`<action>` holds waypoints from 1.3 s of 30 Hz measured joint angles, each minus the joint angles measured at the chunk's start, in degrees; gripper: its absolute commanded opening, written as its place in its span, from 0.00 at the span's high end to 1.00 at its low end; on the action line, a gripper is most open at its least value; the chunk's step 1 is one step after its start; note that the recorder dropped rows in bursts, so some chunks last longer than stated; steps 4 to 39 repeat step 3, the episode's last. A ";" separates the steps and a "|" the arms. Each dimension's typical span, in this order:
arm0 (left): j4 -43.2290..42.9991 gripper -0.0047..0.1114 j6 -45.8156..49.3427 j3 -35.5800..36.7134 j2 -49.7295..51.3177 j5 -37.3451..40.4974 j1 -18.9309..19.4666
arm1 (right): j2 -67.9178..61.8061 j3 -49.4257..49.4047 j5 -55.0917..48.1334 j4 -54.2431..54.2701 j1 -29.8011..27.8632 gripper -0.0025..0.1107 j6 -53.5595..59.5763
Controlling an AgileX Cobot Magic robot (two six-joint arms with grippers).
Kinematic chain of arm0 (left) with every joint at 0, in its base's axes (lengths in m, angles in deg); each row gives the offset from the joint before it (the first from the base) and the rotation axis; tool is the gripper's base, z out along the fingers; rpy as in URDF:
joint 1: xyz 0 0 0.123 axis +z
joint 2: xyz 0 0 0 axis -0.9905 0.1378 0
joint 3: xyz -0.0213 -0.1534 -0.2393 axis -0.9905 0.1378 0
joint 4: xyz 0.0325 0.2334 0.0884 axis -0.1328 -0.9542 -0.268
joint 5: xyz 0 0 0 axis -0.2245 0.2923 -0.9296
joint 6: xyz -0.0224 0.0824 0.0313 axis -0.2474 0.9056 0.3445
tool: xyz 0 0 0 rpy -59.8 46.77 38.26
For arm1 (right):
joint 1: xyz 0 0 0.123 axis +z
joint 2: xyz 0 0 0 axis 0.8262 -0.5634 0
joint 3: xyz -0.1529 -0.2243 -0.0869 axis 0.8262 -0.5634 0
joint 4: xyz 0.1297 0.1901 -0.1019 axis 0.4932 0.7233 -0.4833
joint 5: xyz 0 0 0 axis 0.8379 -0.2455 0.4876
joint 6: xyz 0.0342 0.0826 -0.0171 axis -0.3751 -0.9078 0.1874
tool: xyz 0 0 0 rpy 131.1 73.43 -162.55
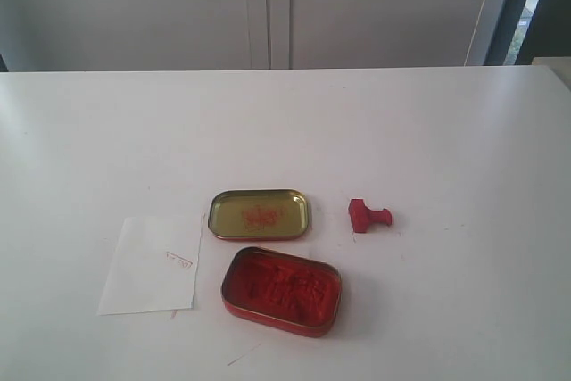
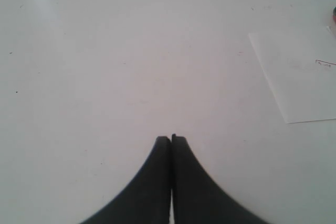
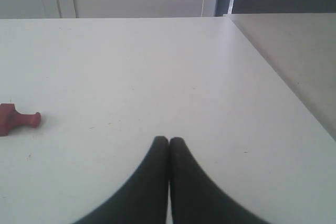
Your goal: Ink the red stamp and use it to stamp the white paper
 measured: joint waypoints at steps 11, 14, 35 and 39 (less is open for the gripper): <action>0.00 0.96 0.00 0.00 0.00 0.00 0.00 | 0.00 0.00 0.00 0.00 0.00 0.98 0.00; 0.00 0.96 0.00 0.00 0.00 0.00 0.00 | 0.00 0.00 0.00 0.00 0.00 0.98 0.00; 0.00 0.96 0.00 0.00 0.00 0.00 0.00 | 0.00 0.00 0.00 0.00 0.00 0.98 0.00; 0.00 0.96 0.00 0.00 0.00 0.00 0.00 | 0.00 0.00 0.00 0.00 0.00 0.98 0.00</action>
